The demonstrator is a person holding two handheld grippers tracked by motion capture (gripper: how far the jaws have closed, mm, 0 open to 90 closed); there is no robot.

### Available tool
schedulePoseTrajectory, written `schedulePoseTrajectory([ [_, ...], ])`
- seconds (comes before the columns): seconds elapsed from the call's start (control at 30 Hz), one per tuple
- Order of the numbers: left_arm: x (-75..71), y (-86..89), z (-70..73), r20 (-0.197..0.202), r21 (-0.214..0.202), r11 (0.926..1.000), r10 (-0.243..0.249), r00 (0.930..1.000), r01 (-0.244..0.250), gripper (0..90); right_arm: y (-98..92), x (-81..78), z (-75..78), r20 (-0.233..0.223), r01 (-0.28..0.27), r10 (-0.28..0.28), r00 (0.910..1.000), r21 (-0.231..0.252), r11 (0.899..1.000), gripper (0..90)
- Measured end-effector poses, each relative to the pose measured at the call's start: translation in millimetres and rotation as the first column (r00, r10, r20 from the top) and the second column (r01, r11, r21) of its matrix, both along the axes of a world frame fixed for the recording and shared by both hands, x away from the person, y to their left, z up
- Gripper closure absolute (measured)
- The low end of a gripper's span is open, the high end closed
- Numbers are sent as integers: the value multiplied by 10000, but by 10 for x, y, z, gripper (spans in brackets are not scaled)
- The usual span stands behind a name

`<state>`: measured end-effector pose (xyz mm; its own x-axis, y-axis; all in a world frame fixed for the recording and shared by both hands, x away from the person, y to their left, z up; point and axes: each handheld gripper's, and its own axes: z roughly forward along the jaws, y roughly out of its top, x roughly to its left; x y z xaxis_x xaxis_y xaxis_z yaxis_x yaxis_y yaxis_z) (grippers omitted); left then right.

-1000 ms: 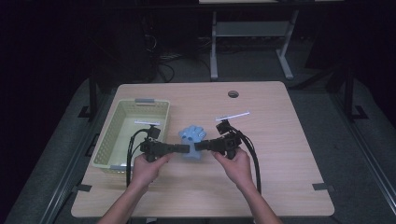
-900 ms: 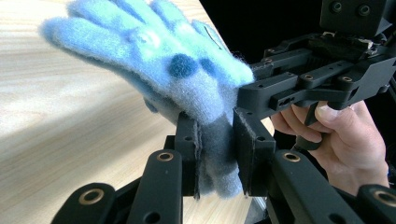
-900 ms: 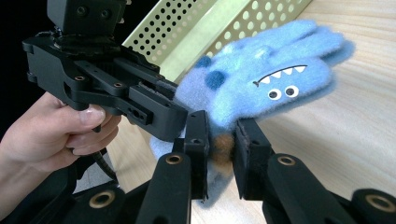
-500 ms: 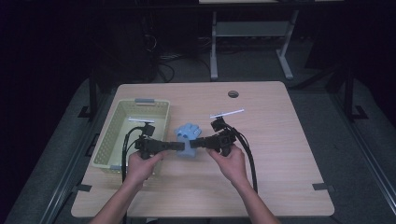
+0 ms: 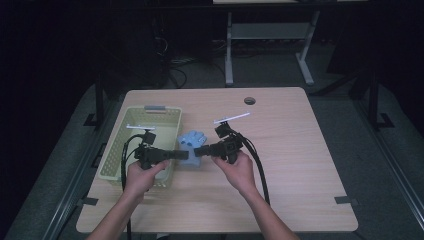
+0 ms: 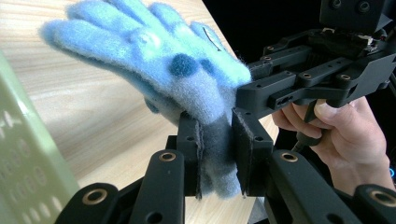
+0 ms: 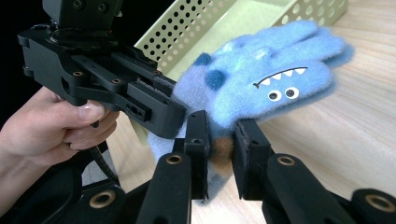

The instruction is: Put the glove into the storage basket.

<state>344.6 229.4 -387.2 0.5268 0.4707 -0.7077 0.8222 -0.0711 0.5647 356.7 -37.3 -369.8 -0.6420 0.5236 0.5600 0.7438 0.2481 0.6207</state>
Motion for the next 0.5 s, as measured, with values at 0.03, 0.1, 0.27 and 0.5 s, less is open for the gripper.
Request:
schedulePoseTrajectory([
  [0.03,0,0,0,0,0,10000,0,10000,0,738,11,1,8,-32,-20,20,10000,39,10000,771],
  [0.1,-2,23,8,56,-33,10000,13,10000,-13,738,32,4,20,-38,-37,37,10000,44,10000,770],
  [0.27,-2,69,39,87,-88,9999,71,9999,-70,739,64,13,43,57,-108,108,9999,69,9999,769],
  [0.5,5,184,70,147,28,9999,148,9998,-149,741,171,49,51,60,-231,230,9997,220,9995,771],
])
